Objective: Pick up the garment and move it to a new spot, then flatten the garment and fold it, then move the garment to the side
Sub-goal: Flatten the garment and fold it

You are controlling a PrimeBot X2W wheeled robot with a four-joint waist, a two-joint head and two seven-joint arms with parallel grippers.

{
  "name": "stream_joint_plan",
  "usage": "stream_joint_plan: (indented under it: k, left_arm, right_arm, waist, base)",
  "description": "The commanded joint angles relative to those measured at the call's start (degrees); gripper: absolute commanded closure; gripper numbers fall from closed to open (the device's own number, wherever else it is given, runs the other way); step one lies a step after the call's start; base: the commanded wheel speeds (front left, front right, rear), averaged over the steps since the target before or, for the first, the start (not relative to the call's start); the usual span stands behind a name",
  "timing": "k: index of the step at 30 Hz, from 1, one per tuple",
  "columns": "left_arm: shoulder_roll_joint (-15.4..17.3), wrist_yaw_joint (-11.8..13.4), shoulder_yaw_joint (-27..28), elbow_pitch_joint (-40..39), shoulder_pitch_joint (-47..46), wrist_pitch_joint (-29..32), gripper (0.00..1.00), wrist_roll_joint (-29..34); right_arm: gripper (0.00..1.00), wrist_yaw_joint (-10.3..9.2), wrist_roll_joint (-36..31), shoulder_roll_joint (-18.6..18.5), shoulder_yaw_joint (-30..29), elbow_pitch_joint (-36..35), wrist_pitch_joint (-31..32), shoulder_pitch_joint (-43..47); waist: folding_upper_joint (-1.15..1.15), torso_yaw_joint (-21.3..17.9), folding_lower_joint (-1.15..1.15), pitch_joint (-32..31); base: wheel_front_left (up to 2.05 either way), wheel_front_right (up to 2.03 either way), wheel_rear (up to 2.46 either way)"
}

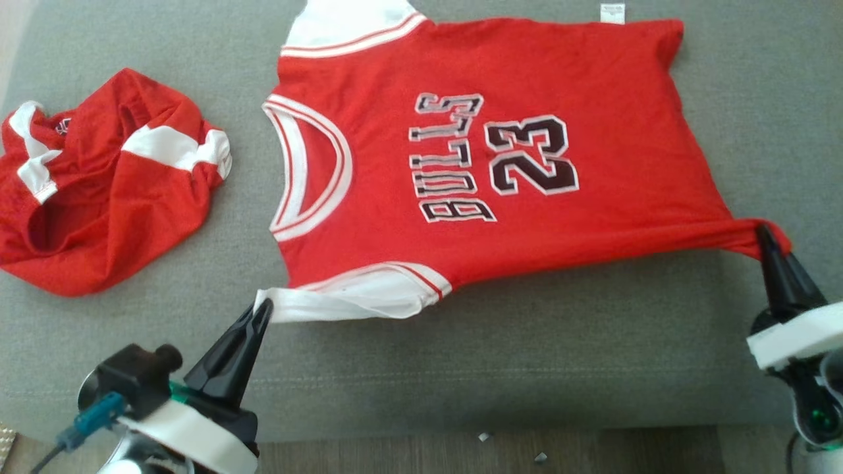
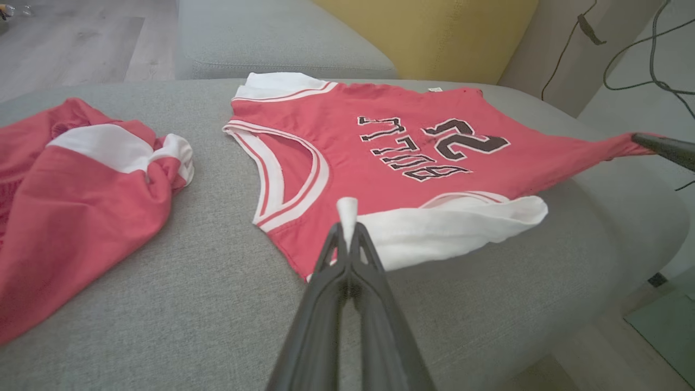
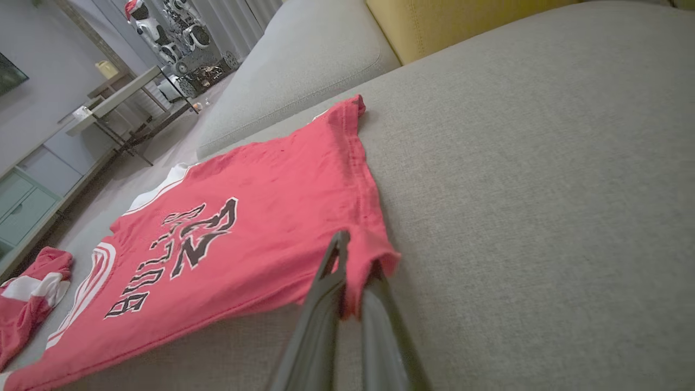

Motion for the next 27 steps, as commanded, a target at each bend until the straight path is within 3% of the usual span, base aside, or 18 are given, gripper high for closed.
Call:
stream_joint_plan:
  k: [1,10,18,24,26,27]
  left_arm:
    - [0.7,0.4,3.2,-1.8,-2.7,0.3,1.00,-1.1]
    - [0.5,-0.9,2.3,1.6,-14.0,1.3,1.00,0.0]
    - [-1.4,-2.2,-1.3,12.5,-29.4,0.6,1.00,4.0]
    - [-3.0,-3.0,-5.1,22.4,-38.3,-3.2,1.00,6.6]
    - [-3.4,-3.1,-5.7,25.1,-40.5,-5.1,1.00,7.5]
    - [-3.7,-3.1,-5.8,26.1,-41.4,-6.0,1.00,8.1]
  right_arm:
    - [1.00,0.36,-1.6,0.1,-1.1,-4.2,1.4,0.2]
    - [1.00,0.36,-7.7,1.9,-3.9,-8.1,8.2,-4.0]
    - [1.00,0.36,-10.5,2.1,-2.7,-2.4,9.7,-15.3]
    - [1.00,0.36,-13.0,1.4,-1.4,3.9,8.0,-21.6]
    - [0.91,0.36,-13.2,1.5,-1.0,5.4,7.4,-22.9]
    - [0.80,0.36,-13.3,1.4,-0.7,6.0,7.0,-23.4]
  waist:
    - [-0.01,-0.1,0.01,0.1]
    - [-0.01,0.3,0.01,2.7]
    - [-0.01,1.1,0.01,7.9]
    - [-0.01,1.5,0.01,10.3]
    - [-0.01,1.5,0.01,10.8]
    - [-0.01,1.4,0.01,11.1]
  base:
    - [0.00,0.00,0.00]
    - [0.00,0.00,0.00]
    - [0.00,0.00,0.00]
    - [0.00,0.00,0.00]
    - [0.00,0.00,0.00]
    - [0.00,0.00,0.00]
